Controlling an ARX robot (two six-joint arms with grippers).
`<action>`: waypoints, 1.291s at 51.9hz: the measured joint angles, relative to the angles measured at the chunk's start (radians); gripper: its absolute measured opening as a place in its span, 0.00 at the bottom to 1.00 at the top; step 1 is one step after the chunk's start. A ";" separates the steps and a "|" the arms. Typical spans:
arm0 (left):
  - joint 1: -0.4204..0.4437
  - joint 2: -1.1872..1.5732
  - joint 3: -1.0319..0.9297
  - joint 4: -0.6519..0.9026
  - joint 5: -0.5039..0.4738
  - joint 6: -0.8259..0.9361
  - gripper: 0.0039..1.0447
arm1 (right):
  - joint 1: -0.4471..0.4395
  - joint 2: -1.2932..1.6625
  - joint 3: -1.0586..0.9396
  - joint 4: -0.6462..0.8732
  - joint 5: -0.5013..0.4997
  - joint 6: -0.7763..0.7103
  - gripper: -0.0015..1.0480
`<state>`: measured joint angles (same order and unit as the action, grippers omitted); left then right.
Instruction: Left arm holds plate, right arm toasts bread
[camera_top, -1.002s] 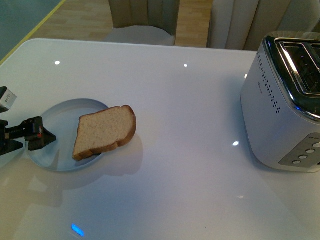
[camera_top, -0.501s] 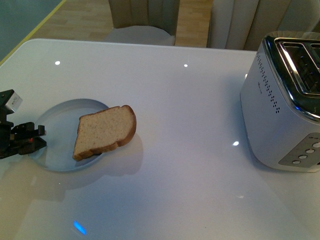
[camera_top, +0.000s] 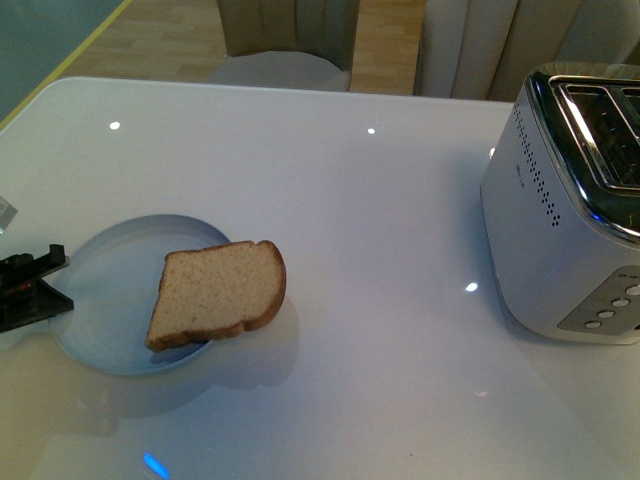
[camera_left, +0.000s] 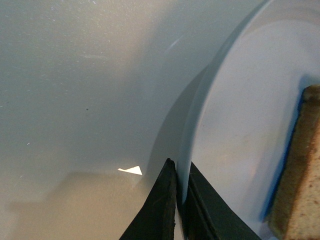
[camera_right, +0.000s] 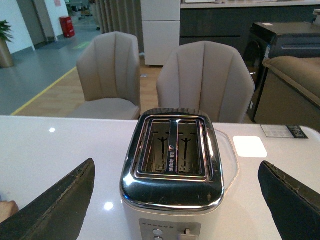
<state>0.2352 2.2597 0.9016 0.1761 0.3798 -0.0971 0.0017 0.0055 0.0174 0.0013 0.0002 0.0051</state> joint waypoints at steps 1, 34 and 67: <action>0.005 -0.016 -0.008 -0.002 0.005 -0.003 0.03 | 0.000 0.000 0.000 0.000 0.000 0.000 0.92; 0.049 -0.534 -0.094 -0.327 0.066 -0.118 0.03 | 0.000 0.000 0.000 0.000 0.000 0.000 0.92; -0.258 -0.715 0.111 -0.525 0.033 -0.336 0.03 | 0.000 0.000 0.000 0.000 0.000 0.000 0.92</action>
<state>-0.0231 1.5448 1.0126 -0.3489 0.4126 -0.4335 0.0017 0.0055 0.0174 0.0013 0.0006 0.0051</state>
